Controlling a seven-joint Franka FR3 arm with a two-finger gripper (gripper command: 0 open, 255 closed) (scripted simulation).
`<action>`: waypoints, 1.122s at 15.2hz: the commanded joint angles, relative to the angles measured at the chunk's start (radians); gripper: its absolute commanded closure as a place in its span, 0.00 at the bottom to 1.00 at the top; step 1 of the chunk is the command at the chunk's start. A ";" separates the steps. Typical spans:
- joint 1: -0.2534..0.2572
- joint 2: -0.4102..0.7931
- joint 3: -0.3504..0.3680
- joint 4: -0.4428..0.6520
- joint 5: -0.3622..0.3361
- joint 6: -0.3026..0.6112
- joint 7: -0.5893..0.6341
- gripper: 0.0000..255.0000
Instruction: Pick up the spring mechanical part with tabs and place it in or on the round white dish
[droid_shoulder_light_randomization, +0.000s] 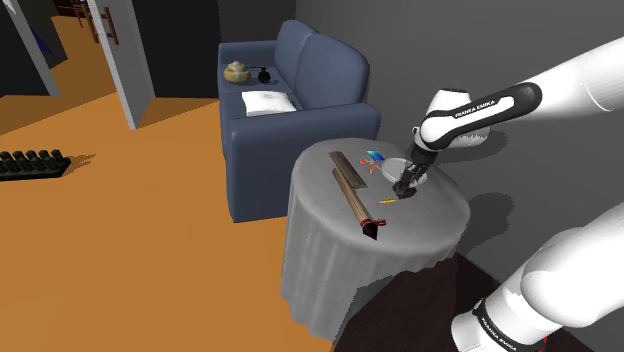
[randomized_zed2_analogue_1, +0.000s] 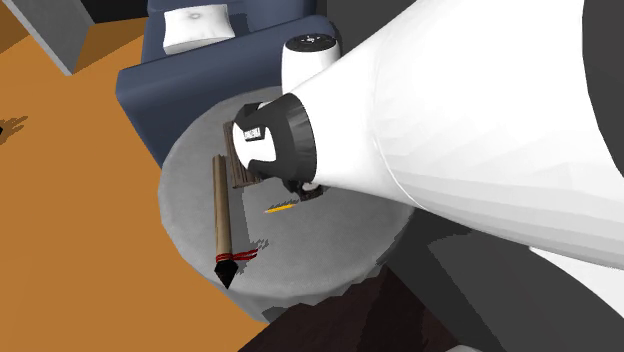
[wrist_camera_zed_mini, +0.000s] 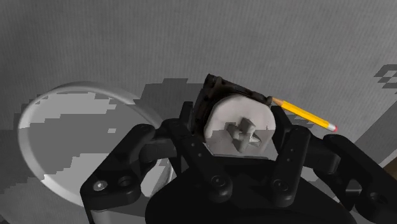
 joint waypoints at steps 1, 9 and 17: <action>0.000 0.003 0.000 -0.002 0.000 0.002 0.000 1.00; -0.001 -0.007 0.001 0.003 -0.003 -0.014 0.003 1.00; -0.005 -0.080 0.012 0.054 -0.020 -0.135 0.018 1.00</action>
